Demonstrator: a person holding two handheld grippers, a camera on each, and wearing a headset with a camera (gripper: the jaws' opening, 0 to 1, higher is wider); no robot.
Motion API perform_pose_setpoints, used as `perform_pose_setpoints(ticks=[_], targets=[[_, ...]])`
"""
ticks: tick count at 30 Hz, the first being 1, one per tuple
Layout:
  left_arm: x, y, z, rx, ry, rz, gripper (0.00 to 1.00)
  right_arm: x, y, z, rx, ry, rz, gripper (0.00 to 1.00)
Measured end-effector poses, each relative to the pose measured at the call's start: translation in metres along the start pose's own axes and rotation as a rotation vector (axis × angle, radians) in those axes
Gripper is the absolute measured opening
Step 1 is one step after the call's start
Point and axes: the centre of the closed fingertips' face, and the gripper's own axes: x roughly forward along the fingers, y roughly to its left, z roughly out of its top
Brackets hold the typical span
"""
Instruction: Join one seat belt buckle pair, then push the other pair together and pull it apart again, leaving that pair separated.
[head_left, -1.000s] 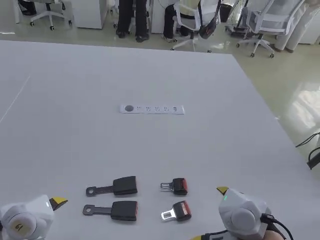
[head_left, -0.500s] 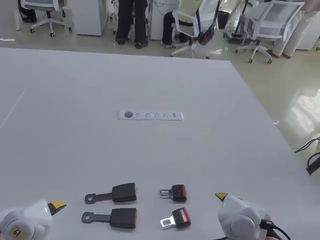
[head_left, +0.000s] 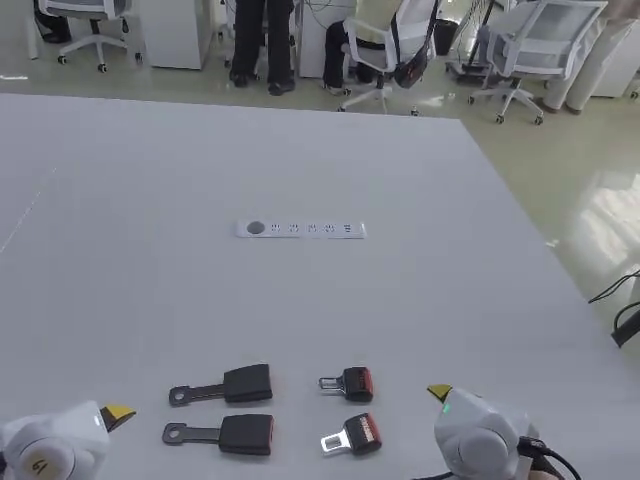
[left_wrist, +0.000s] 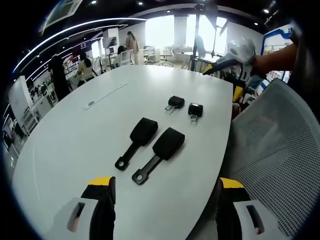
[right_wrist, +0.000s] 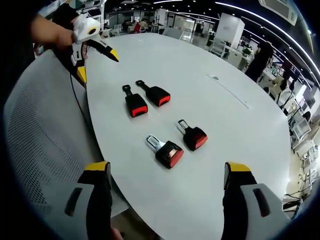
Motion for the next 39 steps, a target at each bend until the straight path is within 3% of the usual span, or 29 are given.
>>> perform_pose_setpoints(ticks=[7,9,11,14,18,25,29,33,39], targets=[[0.003,-0.002,-0.001,0.0,0.007,-0.009,0.83,0.001,0.003,-0.003,-0.032,0.01,0.007,0.92],[0.005,-0.004,-0.002,0.023,0.017,-0.017,0.82,0.001,0.003,-0.002,-0.049,0.012,0.009,0.91],[0.005,0.003,-0.004,0.049,0.04,0.012,0.81,0.001,0.003,-0.001,-0.05,0.01,0.012,0.9],[0.007,0.003,0.001,0.03,0.036,0.003,0.79,0.002,0.001,-0.001,-0.048,0.008,0.015,0.87],[0.012,0.004,0.005,0.05,0.031,-0.007,0.78,0.004,0.0,0.0,-0.069,0.011,0.017,0.84],[0.022,-0.006,0.011,0.1,0.052,-0.054,0.73,0.008,0.001,0.002,-0.09,0.008,0.059,0.74],[0.028,-0.007,0.013,0.14,0.051,-0.071,0.69,0.015,0.008,0.002,-0.172,0.021,0.101,0.67],[0.036,-0.007,0.011,0.17,0.069,-0.097,0.67,0.019,0.008,0.0,-0.212,0.041,0.12,0.58],[0.048,-0.005,0.016,0.201,0.081,-0.126,0.65,0.03,0.009,-0.003,-0.273,0.069,0.155,0.52]])
